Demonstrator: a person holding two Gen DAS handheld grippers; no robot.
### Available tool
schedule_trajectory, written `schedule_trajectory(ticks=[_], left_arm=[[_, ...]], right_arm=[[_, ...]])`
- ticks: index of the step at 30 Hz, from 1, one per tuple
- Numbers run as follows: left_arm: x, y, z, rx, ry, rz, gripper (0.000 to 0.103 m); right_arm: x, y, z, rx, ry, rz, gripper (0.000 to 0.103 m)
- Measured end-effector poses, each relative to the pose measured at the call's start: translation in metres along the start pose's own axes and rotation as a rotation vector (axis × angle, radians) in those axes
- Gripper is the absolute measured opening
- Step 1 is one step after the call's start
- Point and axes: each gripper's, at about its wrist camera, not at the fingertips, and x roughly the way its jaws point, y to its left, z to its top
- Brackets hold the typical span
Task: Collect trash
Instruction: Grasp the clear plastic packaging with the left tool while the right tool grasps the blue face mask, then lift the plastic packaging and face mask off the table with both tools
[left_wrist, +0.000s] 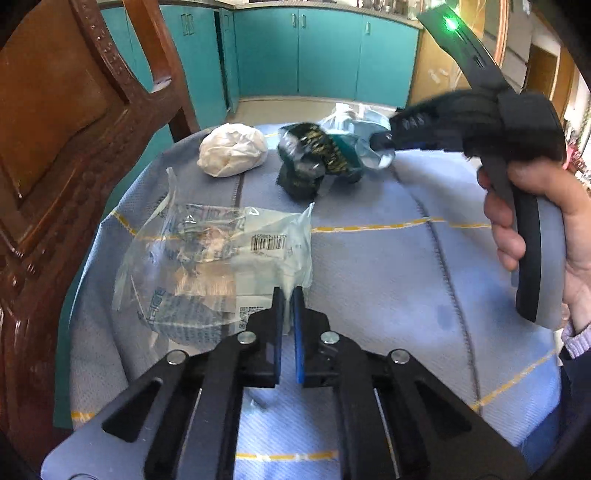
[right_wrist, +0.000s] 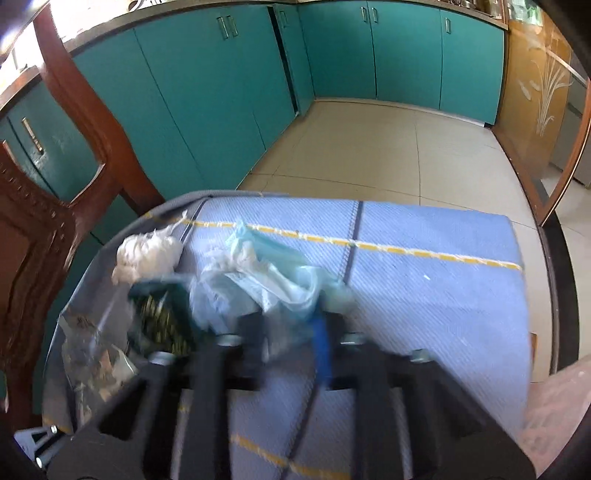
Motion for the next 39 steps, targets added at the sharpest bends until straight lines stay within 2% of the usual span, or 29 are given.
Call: schedule_trajectory(ticks=[3, 5, 9, 16, 23, 32, 39], left_arm=[[-0.018, -0.005, -0.003, -0.003, -0.018, -0.055, 0.006], [-0.033, -0.007, -0.004, -0.012, -0.035, -0.123, 0.006], [-0.063, -0.015, -0.003, 0.015, -0.086, -0.148, 0.006], [-0.097, -0.038, 0.005, 0.062, -0.179, -0.075, 0.006], [-0.104, -0.052, 0.002, 0.080, -0.200, -0.011, 0.006], [-0.112, -0.064, -0.004, 0.088, -0.200, 0.009, 0.006], [-0.116, -0.063, -0.005, 0.096, -0.210, 0.024, 0.006]], right_arm=[[-0.033, -0.008, -0.011, -0.004, -0.041, -0.009, 0.012], [-0.056, -0.014, -0.018, 0.014, -0.074, 0.007, 0.012], [-0.105, -0.020, -0.043, 0.007, -0.148, -0.008, 0.012], [-0.141, -0.022, -0.088, -0.024, -0.199, -0.120, 0.012], [-0.157, -0.030, -0.125, 0.001, -0.224, -0.191, 0.012], [-0.164, -0.028, -0.135, -0.016, -0.236, -0.223, 0.012], [-0.167, -0.023, -0.135, -0.024, -0.249, -0.207, 0.012]])
